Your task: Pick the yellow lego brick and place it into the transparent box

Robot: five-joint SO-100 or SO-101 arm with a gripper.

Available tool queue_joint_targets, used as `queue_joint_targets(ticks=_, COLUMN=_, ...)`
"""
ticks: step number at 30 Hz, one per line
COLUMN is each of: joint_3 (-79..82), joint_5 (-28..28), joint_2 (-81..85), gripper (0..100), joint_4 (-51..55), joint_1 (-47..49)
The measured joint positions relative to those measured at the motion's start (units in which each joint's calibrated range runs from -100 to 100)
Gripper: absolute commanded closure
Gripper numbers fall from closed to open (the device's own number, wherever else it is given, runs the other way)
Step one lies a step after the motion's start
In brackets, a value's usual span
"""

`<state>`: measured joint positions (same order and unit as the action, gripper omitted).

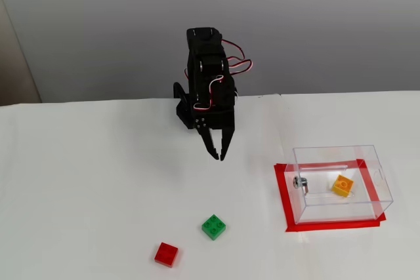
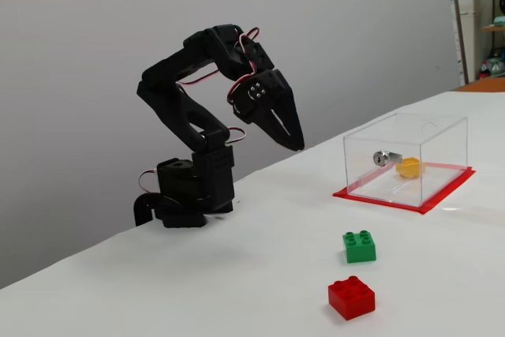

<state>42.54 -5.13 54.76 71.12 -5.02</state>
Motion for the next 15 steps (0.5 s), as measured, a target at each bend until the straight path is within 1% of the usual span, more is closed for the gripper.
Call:
queue_joint_targets(ticks=9, joint_3=15.0, joint_5=0.0, joint_2=11.7, gripper=99, joint_4=-0.1, joint_1=-2.1)
queue_joint_targets(ticks=15, joint_3=25.0, joint_5=-0.3, joint_2=20.7, gripper=99, joint_4=-5.1, joint_1=-1.4)
